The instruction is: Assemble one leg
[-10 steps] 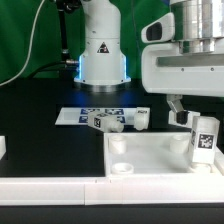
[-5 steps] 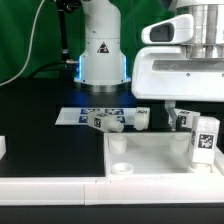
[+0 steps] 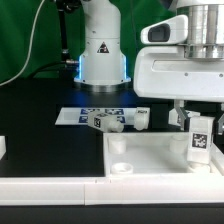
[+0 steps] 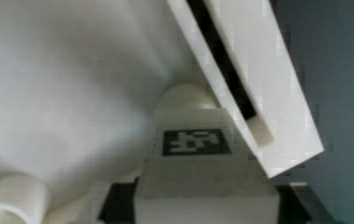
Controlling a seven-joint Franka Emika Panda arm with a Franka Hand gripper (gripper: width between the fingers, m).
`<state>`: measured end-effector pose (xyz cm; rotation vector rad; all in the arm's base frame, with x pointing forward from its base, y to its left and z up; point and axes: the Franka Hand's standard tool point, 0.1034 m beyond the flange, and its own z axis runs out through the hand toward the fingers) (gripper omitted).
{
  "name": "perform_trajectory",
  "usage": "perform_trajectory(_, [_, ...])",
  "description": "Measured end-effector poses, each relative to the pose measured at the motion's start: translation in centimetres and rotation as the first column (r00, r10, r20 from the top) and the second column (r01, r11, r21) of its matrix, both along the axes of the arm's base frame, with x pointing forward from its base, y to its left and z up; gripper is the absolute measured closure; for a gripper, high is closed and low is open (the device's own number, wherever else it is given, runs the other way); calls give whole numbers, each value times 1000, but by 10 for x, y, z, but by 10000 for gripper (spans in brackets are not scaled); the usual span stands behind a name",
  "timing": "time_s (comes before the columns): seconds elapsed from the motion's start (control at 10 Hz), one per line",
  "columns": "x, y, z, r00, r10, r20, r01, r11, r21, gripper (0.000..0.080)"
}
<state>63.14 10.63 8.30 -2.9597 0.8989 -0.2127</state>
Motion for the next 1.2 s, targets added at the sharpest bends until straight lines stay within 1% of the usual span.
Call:
perform_trajectory(0.1, [0,0,0,999,-41,0,41,999,6,514])
perform_trajectory(0.2, [3,-3,-1,990,-141,0,141,990,27,514])
perform_trajectory(0.3, [4,-5,-1,950,-313,-18,313,947,65,514])
perform_trajectory(0.4, [3,-5,-1,882,-469,-42,470,877,96,514])
perform_trajectory(0.5, [3,-3,-1,791,-608,-67,611,783,118,514])
perform_trajectory(0.6, [3,-1,-1,677,-729,-102,735,661,151,514])
perform_trajectory(0.7, [3,0,-2,588,-799,-129,807,567,166,514])
perform_trajectory(0.8, [3,0,-2,540,-830,-139,839,518,167,514])
perform_trajectory(0.9, [3,0,-2,554,-821,-136,830,532,167,514])
perform_trajectory(1.0, [3,0,-2,567,-813,-133,821,546,167,426])
perform_trajectory(1.1, [3,0,-2,571,-810,-133,818,550,167,231])
perform_trajectory(1.2, [2,2,0,732,-672,-108,681,720,133,231])
